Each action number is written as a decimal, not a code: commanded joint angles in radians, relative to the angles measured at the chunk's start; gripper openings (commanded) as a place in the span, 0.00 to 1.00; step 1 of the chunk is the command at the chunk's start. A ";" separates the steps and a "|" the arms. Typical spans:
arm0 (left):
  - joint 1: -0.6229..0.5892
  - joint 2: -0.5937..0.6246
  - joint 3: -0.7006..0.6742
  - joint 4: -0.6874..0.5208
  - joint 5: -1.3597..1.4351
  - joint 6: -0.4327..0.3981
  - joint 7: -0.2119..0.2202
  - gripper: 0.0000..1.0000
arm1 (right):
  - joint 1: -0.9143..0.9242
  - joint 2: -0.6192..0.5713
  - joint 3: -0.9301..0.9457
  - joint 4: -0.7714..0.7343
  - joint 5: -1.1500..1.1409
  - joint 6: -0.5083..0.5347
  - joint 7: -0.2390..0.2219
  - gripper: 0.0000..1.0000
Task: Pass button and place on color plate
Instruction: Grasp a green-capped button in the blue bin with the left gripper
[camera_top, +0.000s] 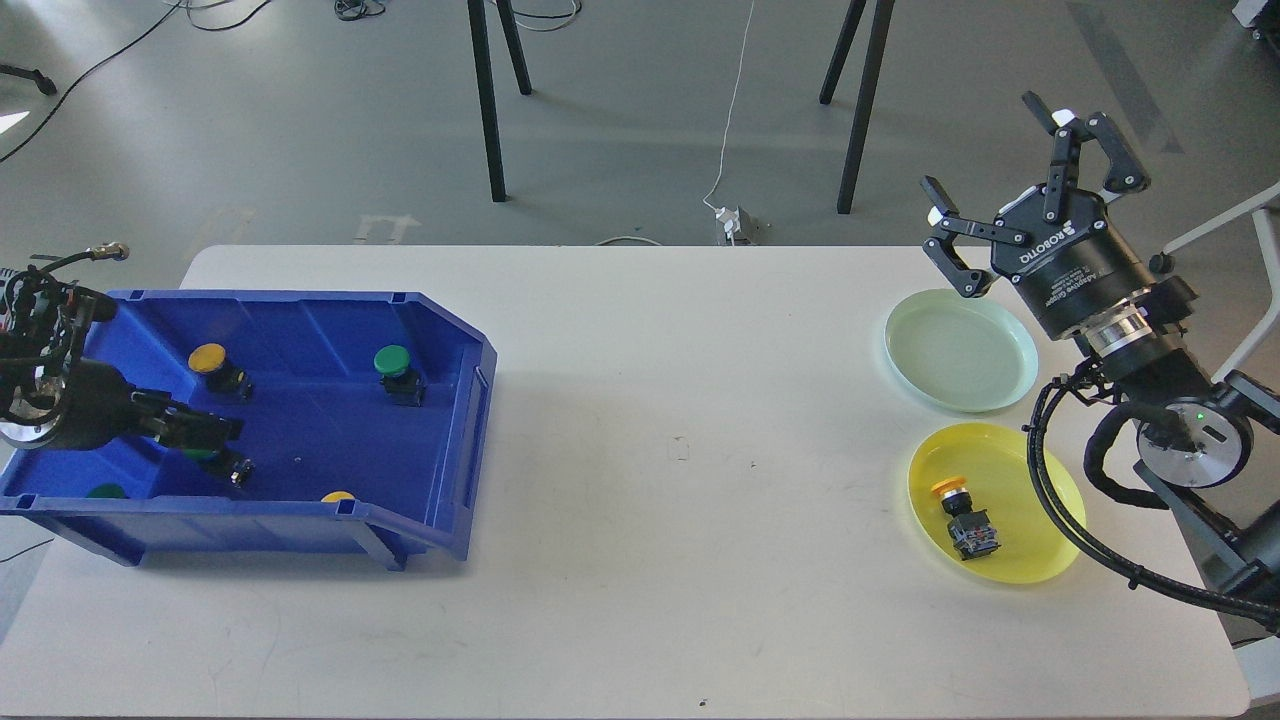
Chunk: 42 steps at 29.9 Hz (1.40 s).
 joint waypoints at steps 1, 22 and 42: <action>0.000 -0.021 0.005 0.027 0.002 0.000 0.000 0.97 | -0.004 0.000 0.002 0.000 0.000 0.000 0.000 0.97; 0.000 -0.102 0.084 0.135 -0.001 0.000 0.000 0.95 | -0.016 -0.001 0.005 0.003 0.002 0.006 0.001 0.97; 0.000 -0.105 0.089 0.135 -0.009 0.000 0.000 0.67 | -0.039 -0.001 0.006 0.008 0.002 0.008 0.001 0.97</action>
